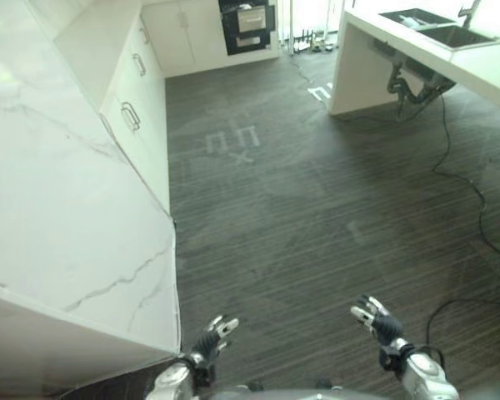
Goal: Place the dishes in the dishwasher.
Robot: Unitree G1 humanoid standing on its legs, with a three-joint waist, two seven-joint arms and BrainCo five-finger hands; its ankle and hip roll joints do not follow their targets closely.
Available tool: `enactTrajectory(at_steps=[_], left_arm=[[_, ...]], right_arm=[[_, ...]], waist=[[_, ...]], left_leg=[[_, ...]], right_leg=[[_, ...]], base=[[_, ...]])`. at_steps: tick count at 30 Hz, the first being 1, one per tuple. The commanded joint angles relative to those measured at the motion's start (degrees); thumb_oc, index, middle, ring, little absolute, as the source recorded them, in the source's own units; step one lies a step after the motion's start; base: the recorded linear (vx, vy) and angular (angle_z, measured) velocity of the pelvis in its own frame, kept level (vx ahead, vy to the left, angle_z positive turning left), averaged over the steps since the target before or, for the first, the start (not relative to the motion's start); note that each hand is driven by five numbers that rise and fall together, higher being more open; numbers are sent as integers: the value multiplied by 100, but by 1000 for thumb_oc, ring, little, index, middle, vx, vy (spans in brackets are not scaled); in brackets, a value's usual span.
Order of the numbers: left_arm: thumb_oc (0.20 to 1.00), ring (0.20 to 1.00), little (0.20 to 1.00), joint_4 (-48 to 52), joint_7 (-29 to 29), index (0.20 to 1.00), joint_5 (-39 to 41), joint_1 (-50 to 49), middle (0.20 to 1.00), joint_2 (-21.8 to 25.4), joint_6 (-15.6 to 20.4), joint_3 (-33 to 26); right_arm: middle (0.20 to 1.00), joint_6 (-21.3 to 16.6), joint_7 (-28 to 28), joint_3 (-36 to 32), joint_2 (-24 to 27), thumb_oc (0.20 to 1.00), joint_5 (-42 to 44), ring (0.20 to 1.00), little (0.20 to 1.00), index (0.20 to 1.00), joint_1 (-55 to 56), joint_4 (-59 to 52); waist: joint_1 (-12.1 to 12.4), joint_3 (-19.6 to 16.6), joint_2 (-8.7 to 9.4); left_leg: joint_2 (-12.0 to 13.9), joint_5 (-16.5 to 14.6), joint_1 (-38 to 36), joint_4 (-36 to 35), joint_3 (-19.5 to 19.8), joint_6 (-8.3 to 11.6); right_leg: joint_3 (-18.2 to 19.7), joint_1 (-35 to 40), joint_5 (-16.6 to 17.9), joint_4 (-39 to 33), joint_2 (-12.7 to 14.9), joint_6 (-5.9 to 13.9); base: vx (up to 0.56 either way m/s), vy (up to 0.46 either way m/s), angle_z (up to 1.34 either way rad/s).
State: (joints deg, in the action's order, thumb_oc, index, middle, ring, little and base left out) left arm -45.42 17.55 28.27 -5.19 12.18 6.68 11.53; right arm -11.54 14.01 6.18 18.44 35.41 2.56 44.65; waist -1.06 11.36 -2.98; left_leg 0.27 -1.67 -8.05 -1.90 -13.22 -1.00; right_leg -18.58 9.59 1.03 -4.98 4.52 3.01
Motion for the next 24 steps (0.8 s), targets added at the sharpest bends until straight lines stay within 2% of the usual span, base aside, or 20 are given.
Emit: enactTrajectory(at_steps=[1, 5, 7, 8, 9, 11, 16, 18, 20, 22, 24], left_arm=[[1000, 1000, 1000, -141, -21, 1000, 102, 326, 1000, -50, 353, 154], [1000, 1000, 1000, -148, -102, 1000, 465, 311, 1000, -125, 349, 6], [1000, 1000, 1000, -109, -145, 1000, 590, 278, 1000, -111, 332, -78], [1000, 1000, 1000, -94, -148, 1000, 628, 279, 1000, -113, 322, -121], [1000, 1000, 1000, -97, -149, 1000, 633, 271, 1000, -115, 324, -128], [1000, 1000, 1000, -45, -152, 1000, 673, 284, 1000, -98, 371, -177], [1000, 1000, 1000, 278, -331, 1000, 486, 298, 1000, 52, 647, -217], [1000, 1000, 1000, 327, -585, 1000, -64, 347, 1000, 140, 817, -191], [1000, 1000, 1000, 347, -791, 1000, -198, 433, 1000, 203, 957, -162], [1000, 1000, 1000, 481, -801, 1000, -55, 543, 1000, 322, 1027, -211], [1000, 1000, 1000, 841, -650, 1000, -152, 554, 1000, 499, 1154, -311]], right_arm=[[1000, -312, 165, -32, 69, 1000, 393, 1000, 1000, 1000, -291, 41], [1000, -228, 686, -19, 76, 1000, 393, 1000, 1000, 1000, -306, 174], [1000, -136, 854, 8, 101, 1000, 362, 1000, 1000, 1000, -298, 203], [1000, -119, 947, 24, 106, 1000, 416, 1000, 1000, 1000, -296, 199], [1000, -106, 985, 33, 110, 1000, 409, 1000, 1000, 1000, -289, 201], [1000, -276, 1197, 142, 150, 1000, 258, 1000, 1000, 1000, -275, 66], [1000, -327, 1096, 257, 307, 1000, 401, 1000, 1000, 1000, -163, -532], [1000, -360, 1060, 264, 351, 1000, 402, 1000, 1000, 1000, -176, -685], [1000, -381, 983, 283, 392, 1000, 383, 1000, 1000, 1000, -211, -812], [1000, -370, 877, 249, 451, 1000, 324, 1000, 1000, 1000, -208, -961], [1000, -364, 905, 136, 462, 1000, 318, 1000, 1000, 1000, -152, -1127]], waist=[[-16, 42, 58], [-2, 54, 6], [14, 68, 11], [16, 65, 25], [17, 58, 18], [4, 53, 38], [-64, 68, 77], [-61, 83, 131], [-56, 98, 186], [-62, 124, 232], [-10, 215, 231]], left_leg=[[168, -570, 6, 563, -239, 272], [199, -643, -56, 555, -204, 355], [224, -611, -59, 542, -188, 390], [235, -493, 6, 535, -232, 379], [241, -587, -61, 522, -176, 413], [287, -436, 10, 507, -211, 434], [375, -384, 155, 705, -123, 528], [375, -483, 288, 1041, -54, 519], [350, -570, 446, 1488, -12, 487], [380, -515, 731, 2133, -87, 471], [316, -373, 1064, 2380, 6, 430]], right_leg=[[11, -114, -731, 539, 114, 17], [-6, -45, -849, 541, 118, 15], [-21, -26, -874, 546, 94, -3], [-64, -83, -792, 545, 93, -40], [-21, -16, -885, 541, 73, -13], [-54, -74, -824, 550, 51, -62], [75, -92, -902, 601, -72, -151], [143, -111, -911, 651, -72, -185], [197, -111, -913, 685, -51, -221], [220, -74, -921, 703, -37, -290], [342, -27, -950, 811, -89, -306]], base=[[-35, -18, 3], [26, -37, 4], [-58, -92, 8], [-14, -83, 5], [-7, -69, 2], [-40, -91, 4], [-31, -107, 3], [-5, -104, 4], [29, -96, 7], [55, -94, 2], [168, -44, 0]])
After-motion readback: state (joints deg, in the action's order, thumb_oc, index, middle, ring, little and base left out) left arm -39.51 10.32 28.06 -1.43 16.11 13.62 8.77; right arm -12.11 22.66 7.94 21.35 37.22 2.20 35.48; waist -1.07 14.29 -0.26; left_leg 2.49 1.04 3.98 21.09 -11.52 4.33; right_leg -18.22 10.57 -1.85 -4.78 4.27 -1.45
